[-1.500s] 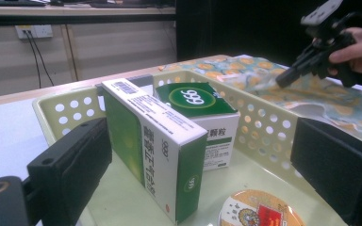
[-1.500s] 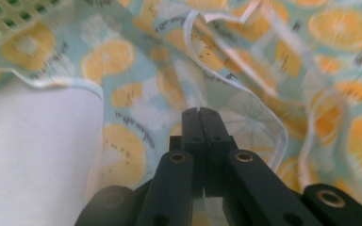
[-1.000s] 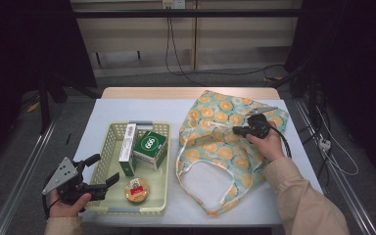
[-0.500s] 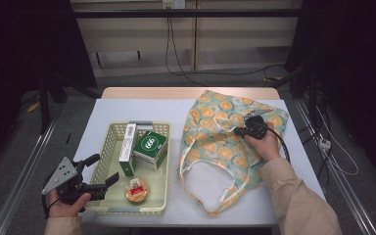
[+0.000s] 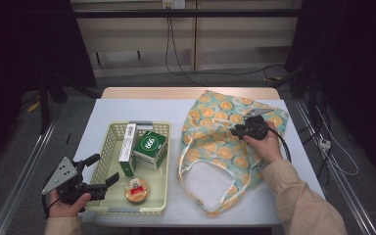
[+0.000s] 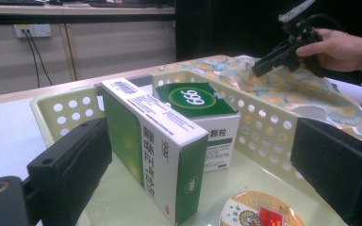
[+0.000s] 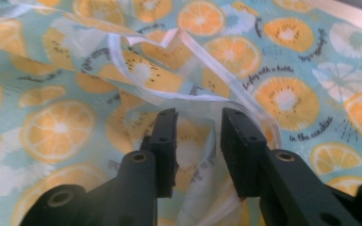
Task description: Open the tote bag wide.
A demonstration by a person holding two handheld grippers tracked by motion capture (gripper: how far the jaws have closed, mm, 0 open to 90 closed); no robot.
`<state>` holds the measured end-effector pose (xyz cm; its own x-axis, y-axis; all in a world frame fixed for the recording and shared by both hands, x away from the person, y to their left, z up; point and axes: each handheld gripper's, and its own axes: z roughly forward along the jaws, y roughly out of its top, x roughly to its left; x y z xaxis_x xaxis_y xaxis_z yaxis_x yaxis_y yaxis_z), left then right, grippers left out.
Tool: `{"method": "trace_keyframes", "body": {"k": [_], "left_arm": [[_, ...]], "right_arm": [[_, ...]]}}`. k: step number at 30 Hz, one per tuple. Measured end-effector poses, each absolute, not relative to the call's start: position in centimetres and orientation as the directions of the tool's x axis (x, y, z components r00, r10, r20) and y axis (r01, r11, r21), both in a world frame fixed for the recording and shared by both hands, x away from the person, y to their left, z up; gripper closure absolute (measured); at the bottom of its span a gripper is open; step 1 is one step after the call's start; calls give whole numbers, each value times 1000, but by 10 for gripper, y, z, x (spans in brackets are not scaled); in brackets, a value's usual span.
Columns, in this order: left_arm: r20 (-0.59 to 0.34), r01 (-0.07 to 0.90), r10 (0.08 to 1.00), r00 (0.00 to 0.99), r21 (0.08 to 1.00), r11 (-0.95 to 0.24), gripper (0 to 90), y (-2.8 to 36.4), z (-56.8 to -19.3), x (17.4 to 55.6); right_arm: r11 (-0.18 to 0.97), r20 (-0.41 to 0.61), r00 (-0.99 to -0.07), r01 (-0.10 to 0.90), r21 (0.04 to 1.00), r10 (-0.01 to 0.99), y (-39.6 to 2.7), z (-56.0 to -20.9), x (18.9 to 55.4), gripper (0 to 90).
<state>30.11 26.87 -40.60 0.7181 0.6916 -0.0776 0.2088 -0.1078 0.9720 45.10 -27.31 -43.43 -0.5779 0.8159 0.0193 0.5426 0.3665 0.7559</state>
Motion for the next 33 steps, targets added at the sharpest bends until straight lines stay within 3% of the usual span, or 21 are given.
{"method": "trace_keyframes", "body": {"k": [13,20,33], "left_arm": [[-76,204,690,720,973,-106,56,269,-405,302],[-77,209,690,719,972,-110,56,269,-406,302],[-80,206,690,719,973,-102,56,268,-405,301]], "right_arm": [[362,24,-615,494,790,788,-261,-411,433,622],[380,47,-669,478,792,742,-249,-405,418,766],[457,88,-762,473,753,642,-218,-425,388,832]]}}
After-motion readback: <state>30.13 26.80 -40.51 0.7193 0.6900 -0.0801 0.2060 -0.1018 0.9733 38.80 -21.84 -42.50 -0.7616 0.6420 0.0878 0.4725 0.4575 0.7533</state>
